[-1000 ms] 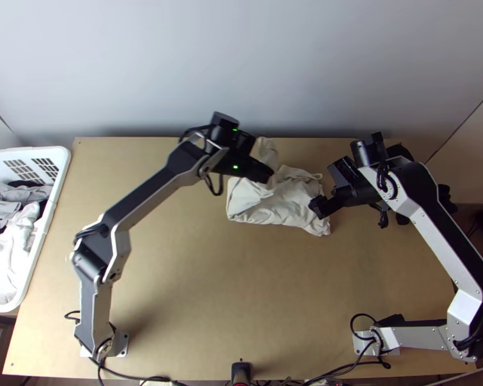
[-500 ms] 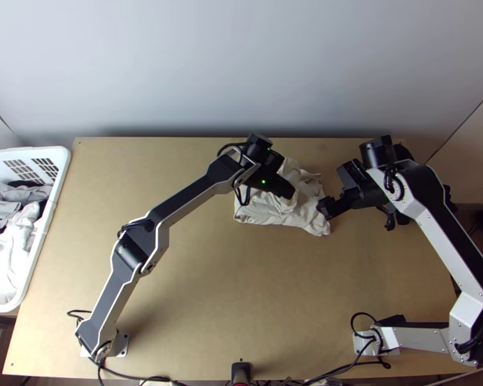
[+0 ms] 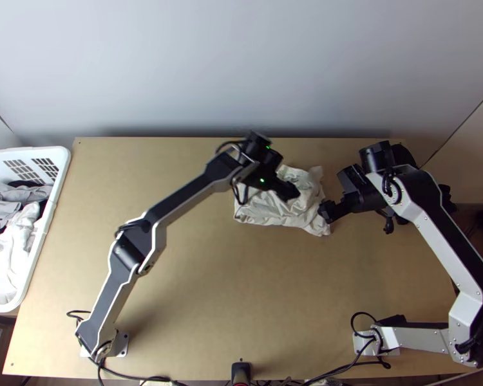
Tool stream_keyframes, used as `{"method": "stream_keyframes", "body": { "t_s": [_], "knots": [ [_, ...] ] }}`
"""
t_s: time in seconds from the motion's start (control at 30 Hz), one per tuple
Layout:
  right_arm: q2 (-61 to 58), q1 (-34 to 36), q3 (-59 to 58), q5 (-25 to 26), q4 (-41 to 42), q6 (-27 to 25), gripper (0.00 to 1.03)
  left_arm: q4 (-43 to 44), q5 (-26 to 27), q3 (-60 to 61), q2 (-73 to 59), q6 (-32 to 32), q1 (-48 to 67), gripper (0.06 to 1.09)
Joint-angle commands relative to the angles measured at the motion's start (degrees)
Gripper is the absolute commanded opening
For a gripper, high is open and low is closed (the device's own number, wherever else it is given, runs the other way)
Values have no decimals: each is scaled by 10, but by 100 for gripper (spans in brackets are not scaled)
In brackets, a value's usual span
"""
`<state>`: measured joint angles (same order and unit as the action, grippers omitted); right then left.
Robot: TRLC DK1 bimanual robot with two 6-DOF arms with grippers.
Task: Fold the t-shirt
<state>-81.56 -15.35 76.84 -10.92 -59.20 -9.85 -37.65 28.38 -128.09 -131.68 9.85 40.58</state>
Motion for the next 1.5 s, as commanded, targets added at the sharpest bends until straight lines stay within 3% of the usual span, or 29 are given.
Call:
{"method": "stream_keyframes", "body": {
  "t_s": [0.0,0.1,0.2,0.5,0.7,1.17,1.47],
  "knots": [
    [-24,-12,7,0,22,-3,99,-99,3,21,70,-22,-51,104],
    [-50,-29,33,0,37,-2,99,-169,4,43,84,-72,-74,104],
    [-90,-57,75,0,38,-3,99,-177,4,104,103,-98,-86,104],
    [-193,-134,84,1,121,-10,99,-103,-12,205,143,-100,-92,104],
    [-241,-156,37,1,151,0,99,-69,-44,207,100,-103,-92,104],
    [-185,-129,-90,1,184,3,99,-64,-77,195,44,-134,-103,104],
    [-131,-142,-56,18,188,-10,99,-73,-92,187,71,-149,-110,104]
  ]
}}
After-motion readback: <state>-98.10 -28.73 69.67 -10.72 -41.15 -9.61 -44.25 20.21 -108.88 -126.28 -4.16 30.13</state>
